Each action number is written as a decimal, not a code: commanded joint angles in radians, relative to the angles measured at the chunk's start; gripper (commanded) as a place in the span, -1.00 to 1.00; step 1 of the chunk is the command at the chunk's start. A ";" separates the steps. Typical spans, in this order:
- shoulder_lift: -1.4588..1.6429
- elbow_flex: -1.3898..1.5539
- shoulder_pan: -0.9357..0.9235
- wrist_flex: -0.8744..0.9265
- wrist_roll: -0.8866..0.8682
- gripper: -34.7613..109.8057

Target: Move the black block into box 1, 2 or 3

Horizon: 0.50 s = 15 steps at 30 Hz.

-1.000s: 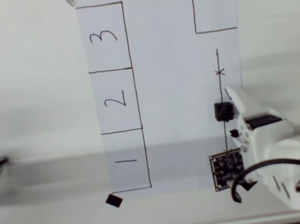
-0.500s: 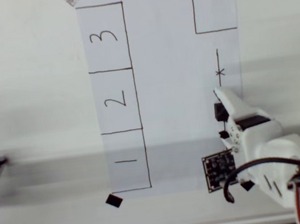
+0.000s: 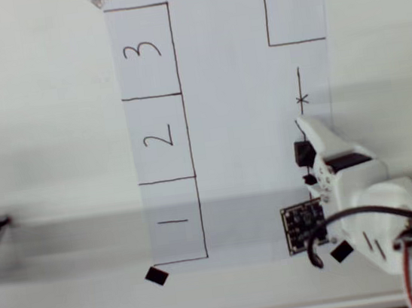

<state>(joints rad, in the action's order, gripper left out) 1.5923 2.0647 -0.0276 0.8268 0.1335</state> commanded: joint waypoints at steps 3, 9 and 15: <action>0.021 0.014 -0.009 -0.028 0.014 -0.05; 0.020 0.023 -0.009 -0.040 0.017 -0.05; 0.017 0.026 -0.009 -0.048 0.017 -0.05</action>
<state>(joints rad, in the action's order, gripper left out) 1.5923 2.0801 -0.0291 0.7793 0.1350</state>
